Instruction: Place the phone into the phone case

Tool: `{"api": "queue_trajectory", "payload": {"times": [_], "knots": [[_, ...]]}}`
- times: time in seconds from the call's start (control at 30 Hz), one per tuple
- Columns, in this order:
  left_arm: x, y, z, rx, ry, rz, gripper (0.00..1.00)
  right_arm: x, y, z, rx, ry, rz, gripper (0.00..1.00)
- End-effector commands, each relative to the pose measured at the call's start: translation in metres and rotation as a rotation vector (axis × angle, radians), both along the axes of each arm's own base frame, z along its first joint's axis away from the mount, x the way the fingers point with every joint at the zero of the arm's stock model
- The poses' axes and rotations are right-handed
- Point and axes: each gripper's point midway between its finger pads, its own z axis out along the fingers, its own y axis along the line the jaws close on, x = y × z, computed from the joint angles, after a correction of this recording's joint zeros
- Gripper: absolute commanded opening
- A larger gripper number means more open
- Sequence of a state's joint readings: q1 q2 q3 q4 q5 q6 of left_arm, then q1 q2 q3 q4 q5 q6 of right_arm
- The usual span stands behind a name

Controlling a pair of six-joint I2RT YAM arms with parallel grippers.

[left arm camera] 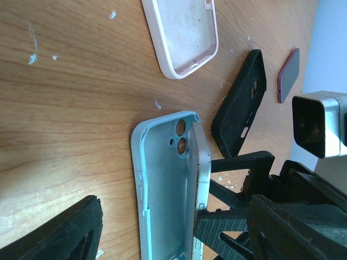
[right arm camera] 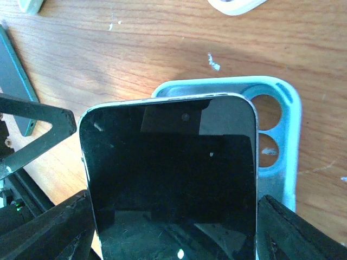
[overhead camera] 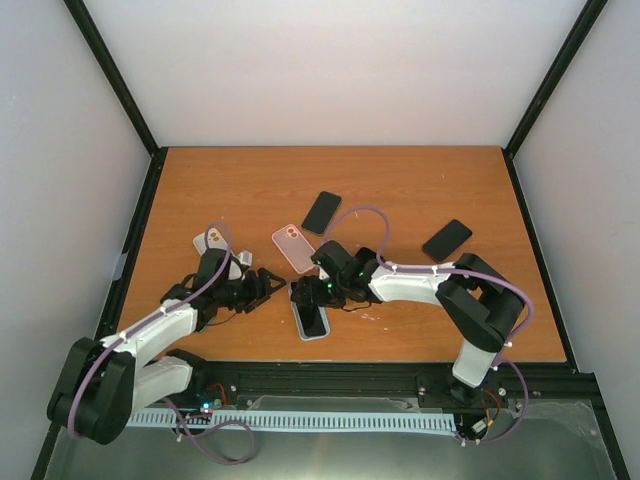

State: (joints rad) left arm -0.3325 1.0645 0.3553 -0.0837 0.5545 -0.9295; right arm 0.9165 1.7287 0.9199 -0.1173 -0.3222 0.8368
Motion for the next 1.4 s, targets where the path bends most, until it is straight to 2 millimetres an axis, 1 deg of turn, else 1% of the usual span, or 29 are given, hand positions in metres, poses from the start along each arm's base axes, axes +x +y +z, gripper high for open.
{"api": "queue_trajectory", "payload": {"times": [0.0,0.1,0.2,0.23,0.37,0.57,0.7,0.8,0.93,1.1,1.3,1.37], "knots": [[0.002,-0.008,0.004,-0.052,-0.018,-0.036,0.71,-0.003,-0.007,-0.013,-0.065,0.011,-0.015,0.48],[0.000,-0.010,0.000,-0.062,-0.007,-0.042,0.66,0.002,-0.009,-0.016,-0.086,-0.010,-0.031,0.54],[-0.001,-0.010,-0.001,-0.068,0.004,-0.041,0.63,0.003,-0.009,-0.018,-0.100,-0.009,-0.022,0.57],[-0.002,-0.010,-0.001,-0.070,0.005,-0.042,0.60,0.003,-0.010,-0.018,-0.103,-0.010,-0.022,0.58],[-0.004,-0.009,-0.004,-0.068,0.014,-0.035,0.52,0.004,-0.012,-0.009,-0.096,-0.032,-0.029,0.65],[-0.010,-0.011,-0.012,-0.072,0.039,-0.043,0.50,0.005,-0.015,0.007,-0.083,-0.069,-0.028,0.81],[-0.012,-0.020,-0.012,-0.076,0.047,-0.067,0.49,0.005,-0.017,0.012,-0.081,-0.090,-0.019,0.83],[-0.015,-0.031,-0.014,-0.072,0.057,-0.095,0.49,0.006,-0.019,0.014,-0.076,-0.100,-0.008,0.82],[-0.015,-0.042,-0.019,-0.061,0.084,-0.125,0.47,0.008,-0.025,0.014,-0.076,-0.113,-0.012,0.78],[-0.012,-0.043,-0.029,-0.031,0.100,-0.122,0.45,0.009,-0.043,0.000,-0.093,-0.119,-0.030,0.66],[-0.005,-0.048,-0.033,-0.033,0.100,-0.129,0.42,0.007,-0.040,-0.005,-0.047,-0.120,-0.018,0.52],[-0.004,-0.052,-0.034,-0.038,0.108,-0.143,0.40,0.008,-0.040,-0.006,-0.047,-0.120,-0.021,0.49]]}}
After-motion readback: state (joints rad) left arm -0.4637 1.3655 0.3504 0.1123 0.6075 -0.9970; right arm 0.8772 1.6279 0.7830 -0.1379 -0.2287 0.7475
